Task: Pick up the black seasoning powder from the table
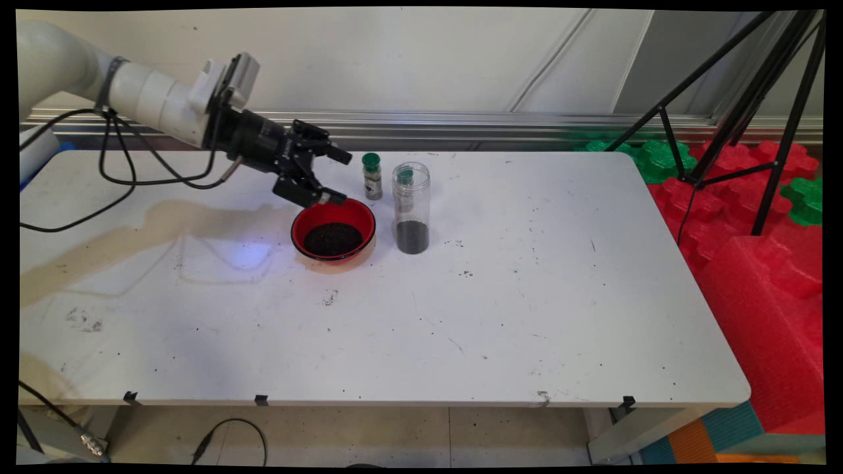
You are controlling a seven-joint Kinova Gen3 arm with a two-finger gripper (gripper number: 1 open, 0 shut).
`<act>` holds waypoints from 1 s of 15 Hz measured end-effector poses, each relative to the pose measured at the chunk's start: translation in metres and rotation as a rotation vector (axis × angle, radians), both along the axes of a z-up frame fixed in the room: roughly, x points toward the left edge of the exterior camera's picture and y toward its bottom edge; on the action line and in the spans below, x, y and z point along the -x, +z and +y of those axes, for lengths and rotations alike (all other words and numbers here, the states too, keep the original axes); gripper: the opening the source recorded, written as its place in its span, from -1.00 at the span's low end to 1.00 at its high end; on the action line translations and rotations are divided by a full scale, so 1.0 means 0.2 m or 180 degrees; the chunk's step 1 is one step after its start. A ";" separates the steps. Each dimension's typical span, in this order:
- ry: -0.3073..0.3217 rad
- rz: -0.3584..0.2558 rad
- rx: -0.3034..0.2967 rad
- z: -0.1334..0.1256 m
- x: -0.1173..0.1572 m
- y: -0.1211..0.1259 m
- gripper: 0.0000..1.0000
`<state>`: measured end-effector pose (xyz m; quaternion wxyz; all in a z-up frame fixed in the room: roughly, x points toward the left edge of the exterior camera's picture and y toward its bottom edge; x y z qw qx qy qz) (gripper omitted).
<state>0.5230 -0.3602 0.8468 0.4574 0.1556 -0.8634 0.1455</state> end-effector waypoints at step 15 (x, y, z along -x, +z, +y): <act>-0.0049 0.0341 0.0098 -0.21 0.20 -0.28 1.00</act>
